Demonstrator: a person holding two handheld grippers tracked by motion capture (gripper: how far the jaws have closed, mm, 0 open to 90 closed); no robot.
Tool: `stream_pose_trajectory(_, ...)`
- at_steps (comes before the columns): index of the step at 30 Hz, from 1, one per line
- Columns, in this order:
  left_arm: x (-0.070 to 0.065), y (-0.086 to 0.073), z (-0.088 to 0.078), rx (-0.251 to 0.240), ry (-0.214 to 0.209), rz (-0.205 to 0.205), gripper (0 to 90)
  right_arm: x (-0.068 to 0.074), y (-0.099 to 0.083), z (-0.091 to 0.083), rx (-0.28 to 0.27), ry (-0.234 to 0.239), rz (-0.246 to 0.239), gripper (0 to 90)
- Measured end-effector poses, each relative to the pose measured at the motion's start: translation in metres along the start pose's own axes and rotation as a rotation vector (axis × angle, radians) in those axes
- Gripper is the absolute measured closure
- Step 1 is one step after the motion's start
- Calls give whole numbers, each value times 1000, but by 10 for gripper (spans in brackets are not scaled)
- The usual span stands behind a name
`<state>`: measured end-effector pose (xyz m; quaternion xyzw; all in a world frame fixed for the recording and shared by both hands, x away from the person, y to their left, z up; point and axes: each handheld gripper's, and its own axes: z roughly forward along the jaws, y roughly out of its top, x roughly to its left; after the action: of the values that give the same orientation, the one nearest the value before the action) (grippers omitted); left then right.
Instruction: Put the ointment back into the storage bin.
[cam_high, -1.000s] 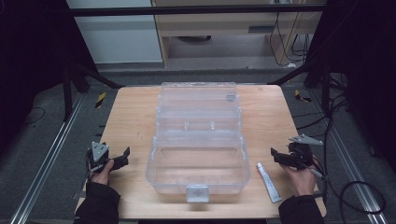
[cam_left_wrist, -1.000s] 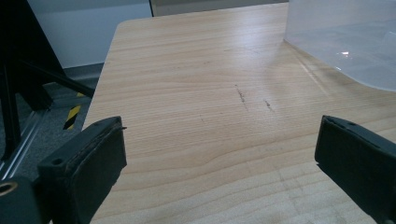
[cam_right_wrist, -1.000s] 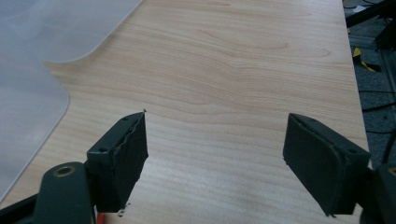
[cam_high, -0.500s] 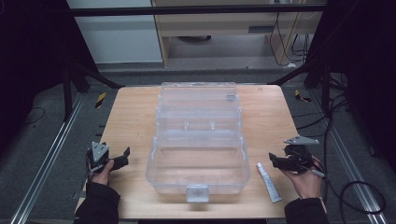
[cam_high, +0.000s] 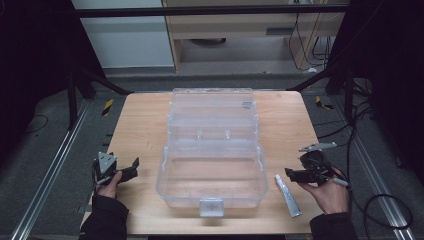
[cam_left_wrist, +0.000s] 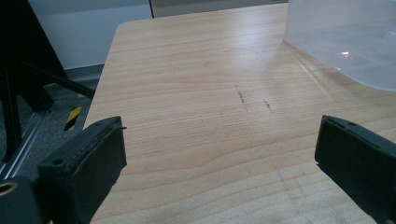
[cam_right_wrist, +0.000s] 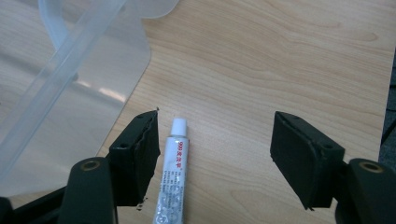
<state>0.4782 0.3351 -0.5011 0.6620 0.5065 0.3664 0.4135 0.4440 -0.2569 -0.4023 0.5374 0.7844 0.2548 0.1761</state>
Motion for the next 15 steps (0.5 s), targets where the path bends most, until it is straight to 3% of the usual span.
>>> stream_pose_trajectory(15, 0, 0, 0, 0, -1, -3, 15, 7, 5, 4, 105, 28, -20, 365)
